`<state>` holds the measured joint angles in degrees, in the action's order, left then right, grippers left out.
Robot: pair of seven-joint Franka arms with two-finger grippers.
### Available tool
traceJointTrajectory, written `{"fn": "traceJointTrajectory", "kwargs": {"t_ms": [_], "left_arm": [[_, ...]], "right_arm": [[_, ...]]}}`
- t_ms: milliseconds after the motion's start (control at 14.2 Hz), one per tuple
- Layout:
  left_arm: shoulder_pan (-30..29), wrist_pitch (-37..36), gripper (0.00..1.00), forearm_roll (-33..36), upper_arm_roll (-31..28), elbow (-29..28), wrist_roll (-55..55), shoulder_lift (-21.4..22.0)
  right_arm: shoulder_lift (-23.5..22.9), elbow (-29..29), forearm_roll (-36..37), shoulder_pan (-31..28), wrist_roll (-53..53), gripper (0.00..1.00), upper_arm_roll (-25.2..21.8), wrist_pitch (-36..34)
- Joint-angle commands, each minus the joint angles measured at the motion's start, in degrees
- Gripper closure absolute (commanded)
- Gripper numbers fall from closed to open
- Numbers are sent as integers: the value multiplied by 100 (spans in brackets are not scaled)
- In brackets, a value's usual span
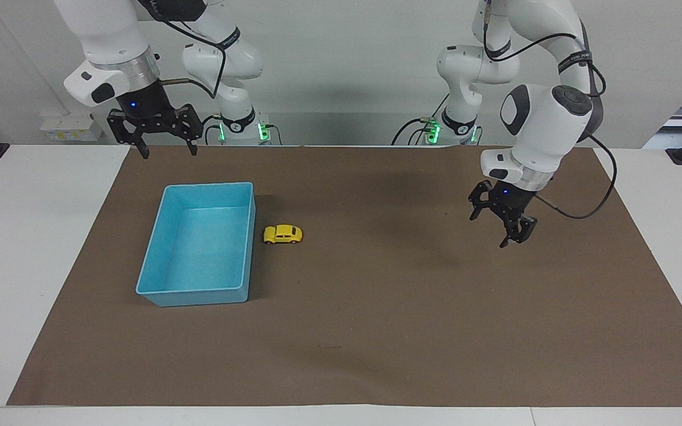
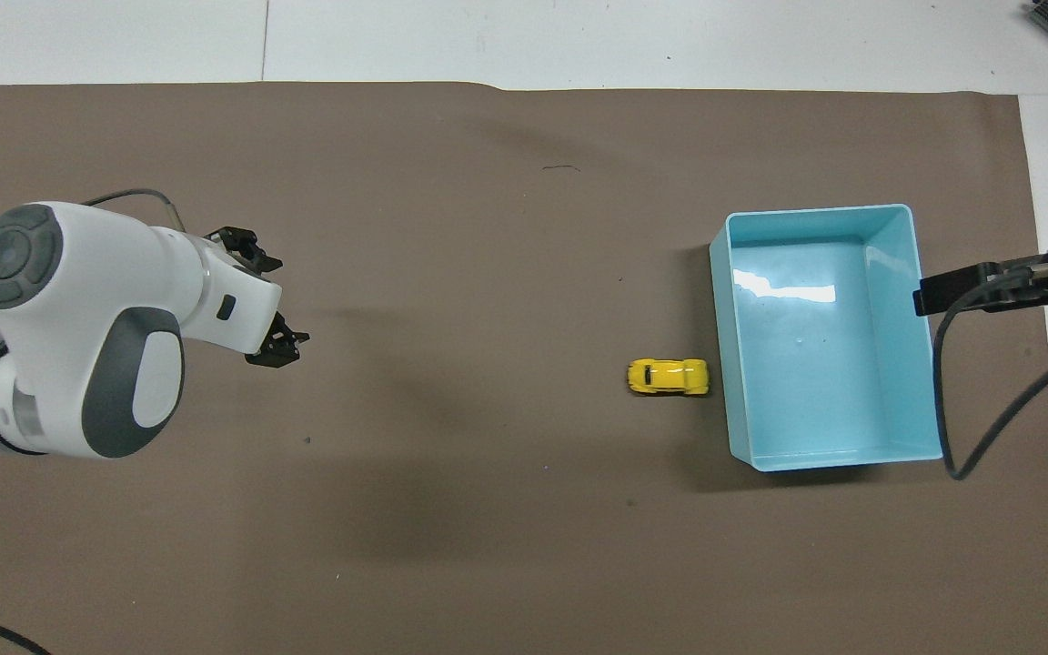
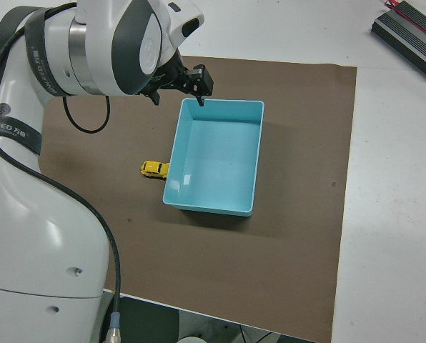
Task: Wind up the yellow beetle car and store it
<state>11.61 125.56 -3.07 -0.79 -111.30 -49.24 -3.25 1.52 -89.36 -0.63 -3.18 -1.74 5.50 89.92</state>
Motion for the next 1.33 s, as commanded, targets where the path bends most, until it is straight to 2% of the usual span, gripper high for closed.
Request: {"fn": "traceJointTrajectory", "kwargs": {"t_ms": [0,351,772,1053,1263], "left_arm": [[-194,-505,0,412,9,319,554,9],[-493,-1041,0,412,-17,635,2485,18],[-467,-2059,0,404,-9,1425,4772,18],[-467,-3263,0,333,18,1971,4976,131],[-475,-3538,0,272,-17,1981,5273,518]], "right_arm": [[76,-73,-16,-60,-20,0,30,26],[76,-73,-16,-60,-20,0,30,17],[76,-73,-7,-60,-20,0,30,17],[85,-73,-7,-60,-11,0,30,9],[76,-73,-7,-130,-11,0,21,-9]]}}
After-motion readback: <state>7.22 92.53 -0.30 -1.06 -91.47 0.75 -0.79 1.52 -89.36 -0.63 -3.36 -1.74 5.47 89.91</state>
